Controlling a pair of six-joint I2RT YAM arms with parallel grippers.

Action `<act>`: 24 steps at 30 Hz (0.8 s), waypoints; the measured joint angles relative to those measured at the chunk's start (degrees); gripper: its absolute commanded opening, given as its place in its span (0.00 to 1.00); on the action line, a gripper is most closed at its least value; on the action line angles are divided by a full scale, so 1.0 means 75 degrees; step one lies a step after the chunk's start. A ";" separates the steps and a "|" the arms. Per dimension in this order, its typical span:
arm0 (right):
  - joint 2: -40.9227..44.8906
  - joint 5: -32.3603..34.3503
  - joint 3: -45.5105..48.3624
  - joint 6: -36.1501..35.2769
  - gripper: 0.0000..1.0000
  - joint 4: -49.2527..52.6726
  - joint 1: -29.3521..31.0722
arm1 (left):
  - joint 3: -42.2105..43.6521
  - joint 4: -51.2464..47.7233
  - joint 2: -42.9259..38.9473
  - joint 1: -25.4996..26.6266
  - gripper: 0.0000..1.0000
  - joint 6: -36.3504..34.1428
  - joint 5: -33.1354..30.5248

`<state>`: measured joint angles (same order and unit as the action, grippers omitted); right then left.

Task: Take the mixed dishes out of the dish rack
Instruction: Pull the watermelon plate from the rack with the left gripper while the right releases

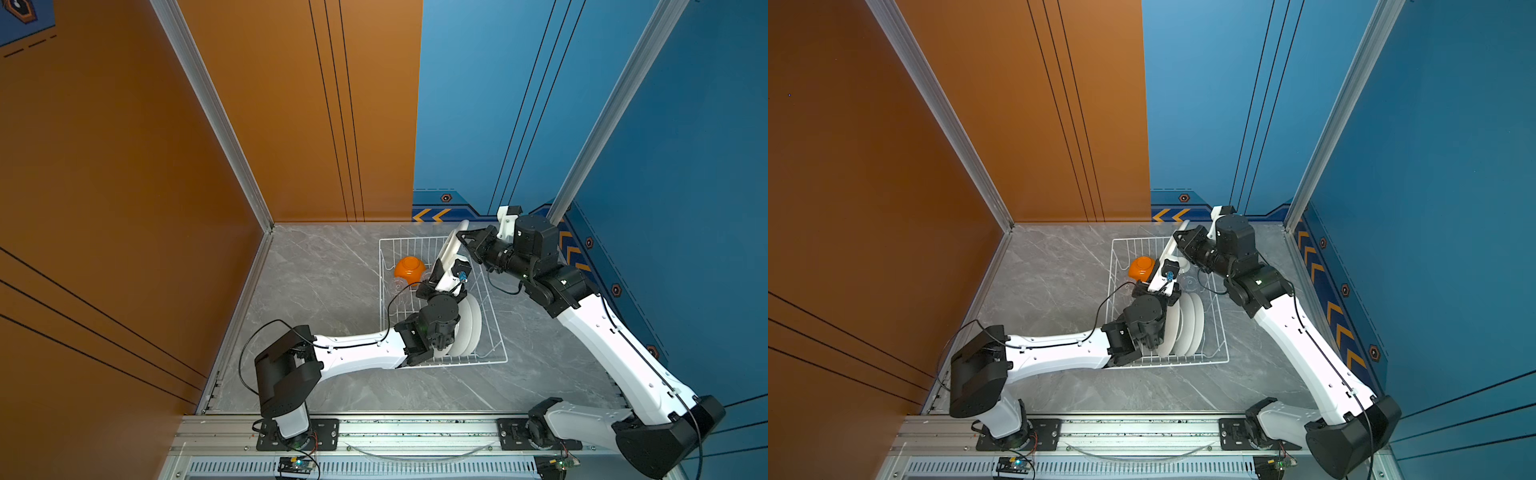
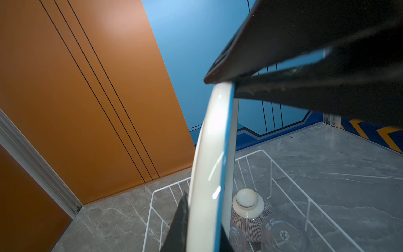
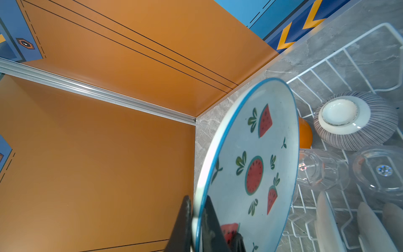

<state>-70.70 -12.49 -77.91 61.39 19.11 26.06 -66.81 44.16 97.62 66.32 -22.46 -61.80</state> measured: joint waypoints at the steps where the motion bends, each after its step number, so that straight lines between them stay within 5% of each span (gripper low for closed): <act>1: 0.0000 -0.0029 0.0000 0.0006 0.00 -0.0038 0.0000 | 0.0006 0.0105 0.0003 0.0000 0.00 -0.0099 -0.0026; 4: 0.0000 -0.0122 0.0000 0.0029 0.02 -0.0111 -0.0020 | 0.0044 0.0393 0.0029 0.0000 0.00 -0.0376 -0.0093; 20: 0.0000 -0.0265 0.0154 0.0035 0.53 -0.0938 -0.0405 | 0.0405 0.1055 0.0050 -0.0093 0.00 -0.1070 -0.0178; 24: 0.0000 -0.0315 0.0169 0.0017 0.55 -0.1035 -0.0580 | 0.0414 0.1064 0.0044 -0.0093 0.00 -0.1271 -0.0154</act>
<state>-70.70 -14.85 -76.64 61.52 11.35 21.71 -63.70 52.14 97.95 65.63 -31.99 -62.96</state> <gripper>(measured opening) 0.544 0.125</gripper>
